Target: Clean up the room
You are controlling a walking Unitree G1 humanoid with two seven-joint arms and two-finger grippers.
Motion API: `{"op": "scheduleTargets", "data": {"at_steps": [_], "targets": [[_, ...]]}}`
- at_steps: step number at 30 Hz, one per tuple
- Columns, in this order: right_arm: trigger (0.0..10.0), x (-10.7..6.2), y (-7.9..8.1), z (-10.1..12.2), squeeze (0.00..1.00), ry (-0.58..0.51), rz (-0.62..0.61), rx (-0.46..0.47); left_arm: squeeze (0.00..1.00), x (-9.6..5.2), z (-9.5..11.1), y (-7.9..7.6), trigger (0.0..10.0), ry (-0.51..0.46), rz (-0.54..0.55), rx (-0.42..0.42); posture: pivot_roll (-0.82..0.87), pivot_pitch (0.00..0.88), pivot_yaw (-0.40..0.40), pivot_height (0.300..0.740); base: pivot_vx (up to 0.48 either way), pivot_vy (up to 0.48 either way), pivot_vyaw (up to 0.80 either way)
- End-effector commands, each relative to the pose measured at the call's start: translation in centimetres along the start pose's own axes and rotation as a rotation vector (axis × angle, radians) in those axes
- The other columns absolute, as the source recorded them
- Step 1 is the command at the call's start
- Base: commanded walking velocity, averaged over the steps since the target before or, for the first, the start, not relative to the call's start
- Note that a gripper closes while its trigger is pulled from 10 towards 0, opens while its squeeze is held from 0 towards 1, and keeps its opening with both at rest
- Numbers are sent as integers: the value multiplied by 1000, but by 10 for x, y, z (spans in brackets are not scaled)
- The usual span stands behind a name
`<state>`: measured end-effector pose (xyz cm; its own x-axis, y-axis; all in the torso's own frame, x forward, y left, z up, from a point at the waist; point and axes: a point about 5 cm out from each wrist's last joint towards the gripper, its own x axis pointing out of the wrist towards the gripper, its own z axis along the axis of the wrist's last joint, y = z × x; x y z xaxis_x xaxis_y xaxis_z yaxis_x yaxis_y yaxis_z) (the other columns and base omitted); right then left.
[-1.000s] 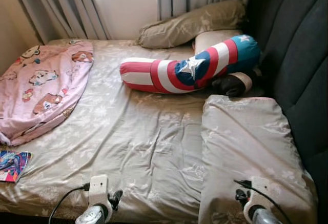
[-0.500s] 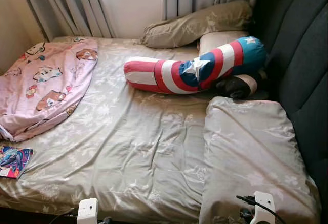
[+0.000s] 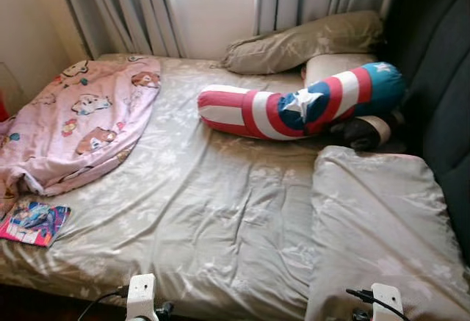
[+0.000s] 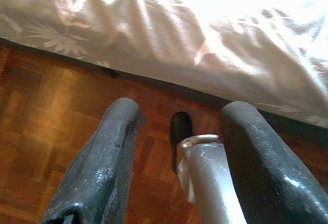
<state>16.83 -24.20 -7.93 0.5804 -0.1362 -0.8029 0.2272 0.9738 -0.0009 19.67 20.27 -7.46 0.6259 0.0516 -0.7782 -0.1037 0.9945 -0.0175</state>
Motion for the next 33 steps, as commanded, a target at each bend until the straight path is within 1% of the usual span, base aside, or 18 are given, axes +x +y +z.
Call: {"op": "scheduleTargets", "data": {"at_steps": [1, 2, 5, 7, 10, 12, 14, 17, 24, 33], "targets": [[10000, 0, 2, -2, 0, 5, 12, 3, 0, -1, -1, 5, 10000, 12, 18, -4, -30, 0, 14, 740, 0, 307, 0], [10000, 0, 3, -2, 0, 4, 13, 5, 0, -1, -1, 6, 10000, 10, 19, -4, -30, 0, 14, 740, 0, 307, 0], [10000, 0, 6, -9, 0, 30, 9, 13, 0, -4, -6, 19, 10000, 12, 39, -16, -34, 0, 22, 740, 0, 321, 0], [10000, -1, 6, -10, 0, 35, 9, 12, 0, -5, -7, 21, 10000, 13, 41, -16, -33, 0, 21, 740, 0, 330, 0], [10000, -1, 11, -13, 0, 42, 13, 23, 0, -9, -14, 36, 10000, 13, 61, -18, -20, 0, 18, 740, 0, 480, 0], [10000, 0, 13, -13, 0, 41, 20, 18, 0, -11, -15, 40, 10000, 13, 67, -21, -19, 0, 23, 740, 0, 480, 0], [10000, 0, 14, -13, 0, 37, 15, 36, 0, -12, -16, 43, 10000, 15, 69, -20, -29, 0, 28, 740, 0, 480, 0], [10000, 0, 15, -11, 0, 28, 15, 58, 0, -13, -20, 45, 10000, 23, 69, -16, -31, 0, 30, 740, 0, 480, 0], [10000, -1, 12, -16, 0, 38, 11, 53, 0, -15, -27, 43, 10000, 35, 60, -17, -44, 0, 37, 740, 0, 480, 0], [10000, -3, 9, -21, 0, 49, 10, 51, 0, -15, -30, 40, 10000, 42, 51, -7, -51, 0, 40, 740, 0, 480, 0]]}}
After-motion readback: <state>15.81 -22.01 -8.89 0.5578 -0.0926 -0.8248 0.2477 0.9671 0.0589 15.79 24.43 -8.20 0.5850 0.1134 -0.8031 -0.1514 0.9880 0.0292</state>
